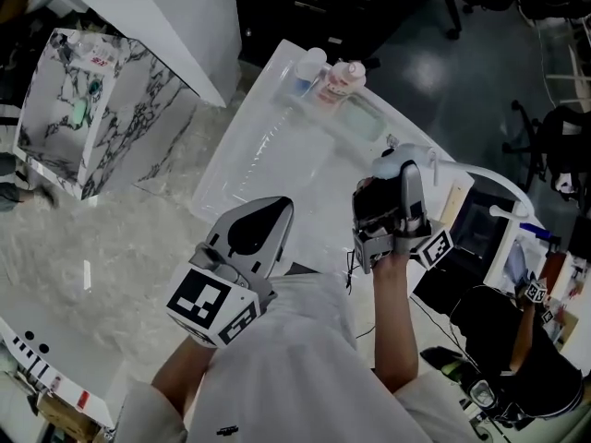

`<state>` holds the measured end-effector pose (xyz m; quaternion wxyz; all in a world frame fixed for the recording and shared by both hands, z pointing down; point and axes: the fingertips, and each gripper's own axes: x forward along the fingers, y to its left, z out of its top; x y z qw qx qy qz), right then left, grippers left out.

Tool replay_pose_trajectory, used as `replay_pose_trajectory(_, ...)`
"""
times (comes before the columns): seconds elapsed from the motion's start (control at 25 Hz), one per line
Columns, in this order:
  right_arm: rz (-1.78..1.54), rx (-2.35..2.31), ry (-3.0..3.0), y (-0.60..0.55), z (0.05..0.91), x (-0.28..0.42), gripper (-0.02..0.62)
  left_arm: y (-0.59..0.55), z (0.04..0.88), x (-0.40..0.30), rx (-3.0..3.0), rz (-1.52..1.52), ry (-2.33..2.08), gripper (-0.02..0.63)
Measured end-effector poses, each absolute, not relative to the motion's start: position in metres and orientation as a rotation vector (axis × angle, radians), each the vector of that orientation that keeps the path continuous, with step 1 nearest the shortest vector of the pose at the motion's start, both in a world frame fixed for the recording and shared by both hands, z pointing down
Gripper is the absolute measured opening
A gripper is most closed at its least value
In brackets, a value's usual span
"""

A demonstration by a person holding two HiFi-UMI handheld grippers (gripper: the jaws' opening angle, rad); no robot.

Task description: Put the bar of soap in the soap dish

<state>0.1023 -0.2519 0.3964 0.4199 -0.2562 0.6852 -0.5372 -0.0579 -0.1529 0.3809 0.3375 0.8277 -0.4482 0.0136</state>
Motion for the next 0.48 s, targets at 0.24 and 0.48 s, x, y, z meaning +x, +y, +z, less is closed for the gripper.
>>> replay_pose_trajectory(0.24,-1.358,-0.695,1.713,-0.269,0.424,0.11,0.265,-0.161,0.39,-0.052,2.151,0.065,-1.162,0.009)
replay_pose_trajectory(0.48,-1.367,-0.789,1.687,-0.288,0.453,0.12,0.265,-0.165,0.398,-0.05,2.145,0.087,-1.161,0.009)
